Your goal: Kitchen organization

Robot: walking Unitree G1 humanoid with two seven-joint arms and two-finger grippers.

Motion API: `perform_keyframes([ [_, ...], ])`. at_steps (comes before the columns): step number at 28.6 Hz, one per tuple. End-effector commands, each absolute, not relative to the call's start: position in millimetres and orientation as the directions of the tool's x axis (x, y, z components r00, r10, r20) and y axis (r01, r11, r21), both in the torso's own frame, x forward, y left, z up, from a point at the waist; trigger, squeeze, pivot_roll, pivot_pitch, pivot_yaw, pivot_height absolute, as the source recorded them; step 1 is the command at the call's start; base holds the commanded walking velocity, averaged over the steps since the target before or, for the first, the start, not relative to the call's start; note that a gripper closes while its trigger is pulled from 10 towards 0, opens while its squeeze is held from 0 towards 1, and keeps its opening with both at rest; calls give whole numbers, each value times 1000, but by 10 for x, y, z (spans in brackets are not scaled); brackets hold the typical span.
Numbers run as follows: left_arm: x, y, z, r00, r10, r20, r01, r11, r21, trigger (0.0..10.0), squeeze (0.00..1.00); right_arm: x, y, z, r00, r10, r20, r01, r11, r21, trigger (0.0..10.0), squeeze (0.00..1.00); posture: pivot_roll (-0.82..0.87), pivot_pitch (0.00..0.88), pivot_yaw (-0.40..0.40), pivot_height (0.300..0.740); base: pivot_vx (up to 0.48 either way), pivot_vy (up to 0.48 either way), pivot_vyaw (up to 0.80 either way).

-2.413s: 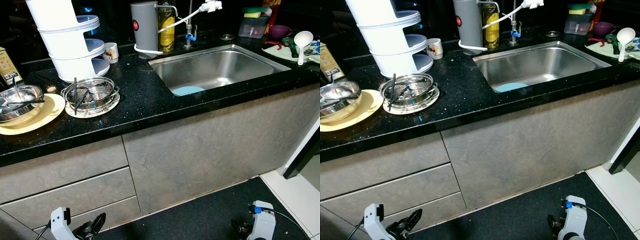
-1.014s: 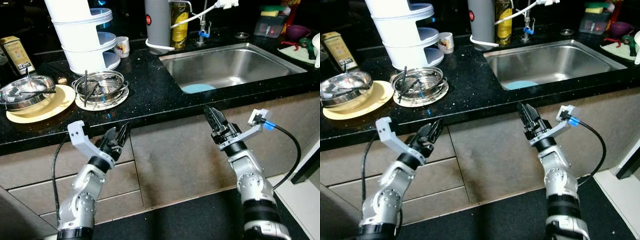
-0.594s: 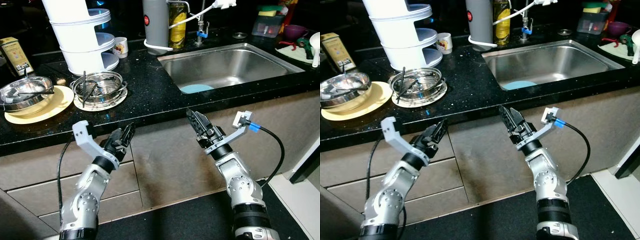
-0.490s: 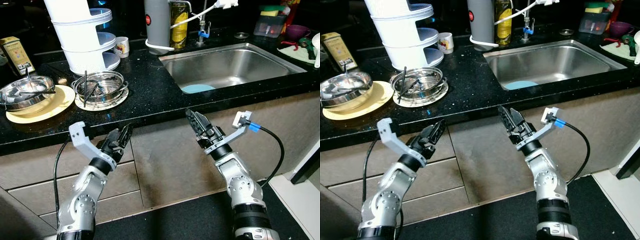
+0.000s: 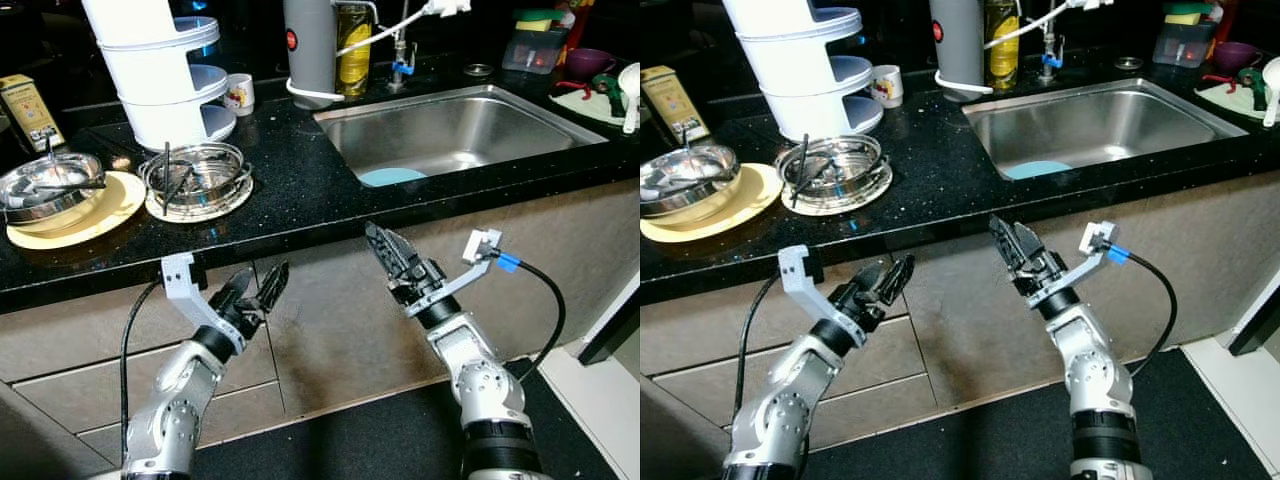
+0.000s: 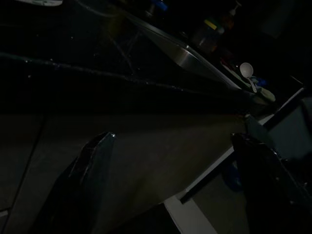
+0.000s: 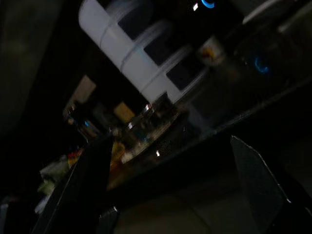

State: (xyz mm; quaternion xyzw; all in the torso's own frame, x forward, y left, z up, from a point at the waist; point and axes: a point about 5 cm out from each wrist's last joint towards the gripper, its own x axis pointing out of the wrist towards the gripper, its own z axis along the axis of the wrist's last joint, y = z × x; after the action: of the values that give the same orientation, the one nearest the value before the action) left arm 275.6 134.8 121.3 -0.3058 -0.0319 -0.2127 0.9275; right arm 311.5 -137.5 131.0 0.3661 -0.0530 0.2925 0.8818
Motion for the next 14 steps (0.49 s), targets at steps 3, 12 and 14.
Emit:
perform_keyframes([
  [3, 2660, 1341, 1052, 900, -418, 120, 419, 760, -497, 10000, 0, 2991, -1188, 1017, 815, 549, 185, -526, 568, 634, 10000, 0, -10, 0, 30, 740, 0, 0, 0],
  [12, 2419, 1273, 848, 852, -523, 39, 474, 735, -485, 10000, 0, 2943, -1278, 866, 810, 586, 15, -530, 720, 448, 10000, 0, -7, 0, 13, 740, 0, 0, 0],
  [14, 2348, 1267, 788, 843, -537, 12, 472, 729, -496, 10000, 0, 2902, -1325, 785, 820, 571, -45, -516, 770, 376, 10000, 0, -13, 0, 11, 740, 0, 0, 0],
])
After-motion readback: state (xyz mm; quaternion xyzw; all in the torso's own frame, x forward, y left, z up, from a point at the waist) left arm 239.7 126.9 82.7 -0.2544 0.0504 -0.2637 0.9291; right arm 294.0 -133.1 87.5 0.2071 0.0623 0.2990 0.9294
